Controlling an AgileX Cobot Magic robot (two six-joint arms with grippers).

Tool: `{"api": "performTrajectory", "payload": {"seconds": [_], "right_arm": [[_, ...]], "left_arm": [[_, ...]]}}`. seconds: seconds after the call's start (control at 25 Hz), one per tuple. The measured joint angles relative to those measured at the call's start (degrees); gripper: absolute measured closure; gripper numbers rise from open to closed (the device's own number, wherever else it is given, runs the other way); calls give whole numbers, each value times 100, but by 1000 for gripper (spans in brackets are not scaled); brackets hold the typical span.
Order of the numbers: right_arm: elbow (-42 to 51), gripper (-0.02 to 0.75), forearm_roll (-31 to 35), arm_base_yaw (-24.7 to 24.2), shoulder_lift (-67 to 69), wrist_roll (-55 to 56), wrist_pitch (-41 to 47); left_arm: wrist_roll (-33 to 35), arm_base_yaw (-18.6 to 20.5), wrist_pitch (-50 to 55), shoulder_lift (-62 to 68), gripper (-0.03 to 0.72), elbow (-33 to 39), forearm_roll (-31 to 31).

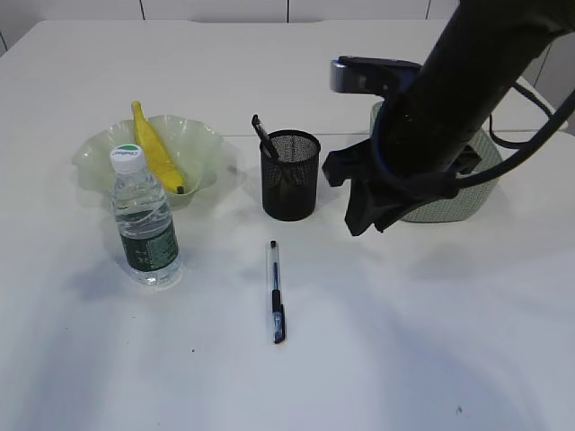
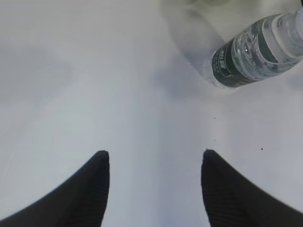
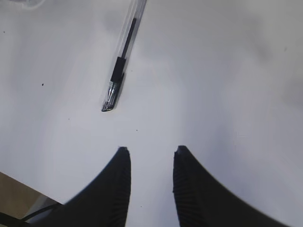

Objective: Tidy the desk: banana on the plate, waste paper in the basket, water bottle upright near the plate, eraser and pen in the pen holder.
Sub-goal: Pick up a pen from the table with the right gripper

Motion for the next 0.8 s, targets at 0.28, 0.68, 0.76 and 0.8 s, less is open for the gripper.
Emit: {"api": "performTrajectory", "payload": {"seconds": [0.28, 0.68, 0.76, 0.8], "right_arm": [[0, 499, -391, 731, 0, 569, -163], [-31, 498, -268, 740, 0, 1464, -722], [-128, 498, -268, 740, 0, 1578, -803], [-200, 498, -268, 740, 20, 1615, -797]], "left_arm": [[0, 0, 41, 0, 260, 0, -30], [0, 0, 162, 0, 260, 0, -97], [0, 0, 200, 0, 260, 0, -119], [0, 0, 212, 0, 260, 0, -141]]}}
